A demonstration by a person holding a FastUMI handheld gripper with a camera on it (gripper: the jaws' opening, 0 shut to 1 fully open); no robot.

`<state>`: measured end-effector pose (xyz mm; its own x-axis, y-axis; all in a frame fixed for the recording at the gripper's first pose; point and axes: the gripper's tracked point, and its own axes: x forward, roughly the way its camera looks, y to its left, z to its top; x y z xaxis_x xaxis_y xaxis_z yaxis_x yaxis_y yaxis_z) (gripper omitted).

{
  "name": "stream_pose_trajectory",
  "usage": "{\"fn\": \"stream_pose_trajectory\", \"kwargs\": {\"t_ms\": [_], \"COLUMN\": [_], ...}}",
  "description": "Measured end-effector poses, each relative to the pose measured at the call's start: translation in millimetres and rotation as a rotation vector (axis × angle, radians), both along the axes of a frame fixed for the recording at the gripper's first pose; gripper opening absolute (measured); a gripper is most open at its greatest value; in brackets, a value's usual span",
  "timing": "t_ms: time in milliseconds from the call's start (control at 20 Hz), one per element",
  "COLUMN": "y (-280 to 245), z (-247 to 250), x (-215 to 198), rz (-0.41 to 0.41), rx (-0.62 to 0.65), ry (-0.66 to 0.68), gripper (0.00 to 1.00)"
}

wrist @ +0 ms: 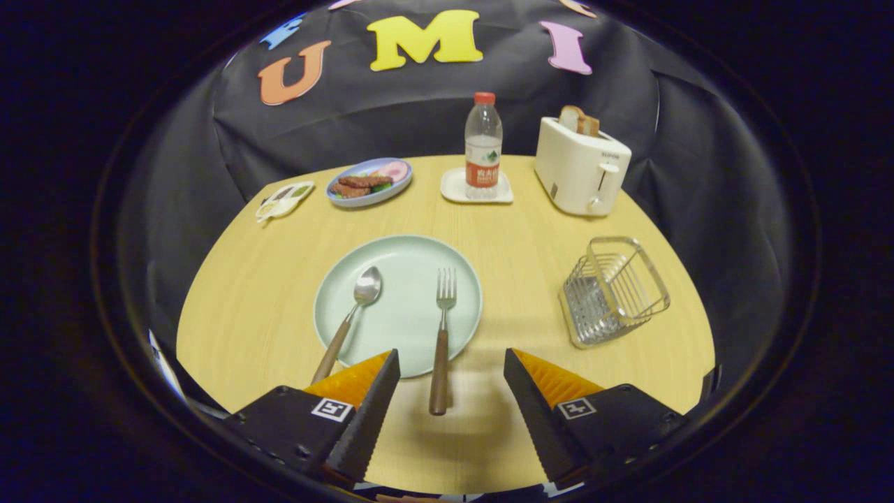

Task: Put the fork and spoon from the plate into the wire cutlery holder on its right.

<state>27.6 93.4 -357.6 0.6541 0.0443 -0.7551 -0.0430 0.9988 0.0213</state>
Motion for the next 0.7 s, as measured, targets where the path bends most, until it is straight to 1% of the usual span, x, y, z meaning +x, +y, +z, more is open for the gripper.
{"fn": "stream_pose_trajectory", "kwargs": {"t_ms": [100,200,250,300,450,600,700], "y": [4.8,3.7,5.9,5.6,10.1,9.2,12.4], "z": [-6.2,-11.4,-16.3,-19.8,-27.5,-35.3,-36.4], "x": [-1.1,-0.3,0.9,2.5,1.5,1.7,-0.3], "rz": [0.003,0.003,-0.001,-0.01,-0.034,-0.06,-0.058], "rx": [0.003,-0.012,-0.016,-0.014,0.032,0.053,0.06], "ry": [0.023,0.038,0.047,0.054,0.095,0.128,0.138], "gripper": [0.82,0.77,0.69,0.65,0.54,0.47,0.46]}}
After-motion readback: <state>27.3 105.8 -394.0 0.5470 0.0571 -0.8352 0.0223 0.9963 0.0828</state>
